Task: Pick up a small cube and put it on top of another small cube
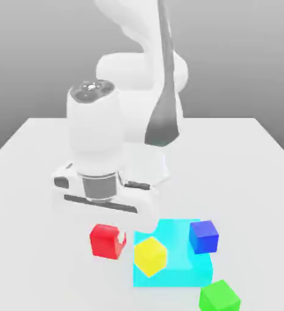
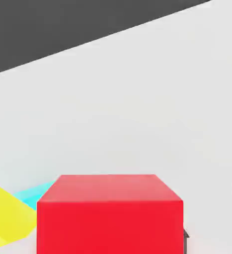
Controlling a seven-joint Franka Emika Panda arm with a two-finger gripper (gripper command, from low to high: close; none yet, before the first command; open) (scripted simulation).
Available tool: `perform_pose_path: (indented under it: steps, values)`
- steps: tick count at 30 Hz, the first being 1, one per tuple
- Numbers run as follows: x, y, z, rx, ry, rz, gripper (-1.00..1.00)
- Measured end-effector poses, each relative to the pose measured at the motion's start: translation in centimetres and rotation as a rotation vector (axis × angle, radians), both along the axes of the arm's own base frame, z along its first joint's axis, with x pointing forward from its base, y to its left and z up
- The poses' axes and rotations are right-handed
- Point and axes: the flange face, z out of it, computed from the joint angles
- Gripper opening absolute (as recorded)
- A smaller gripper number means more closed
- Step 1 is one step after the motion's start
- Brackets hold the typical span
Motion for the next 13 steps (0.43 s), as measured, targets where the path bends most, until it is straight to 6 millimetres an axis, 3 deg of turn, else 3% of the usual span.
perform_pose_path:
  steps: [4, 6, 9, 10, 13]
  values:
    - [-3.0, 8.9, 3.6, -0.021, -0.003, 0.256, -1.0]
    - [-3.7, 10.7, 2.8, -0.033, -0.004, 0.311, -1.0]
    - [-4.0, 11.2, -0.4, -0.037, -0.004, 0.327, -1.0]
    - [-4.1, 11.2, -1.4, -0.036, -0.004, 0.329, 1.0]
    - [-4.1, 11.2, -1.4, -0.036, -0.004, 0.329, 1.0]
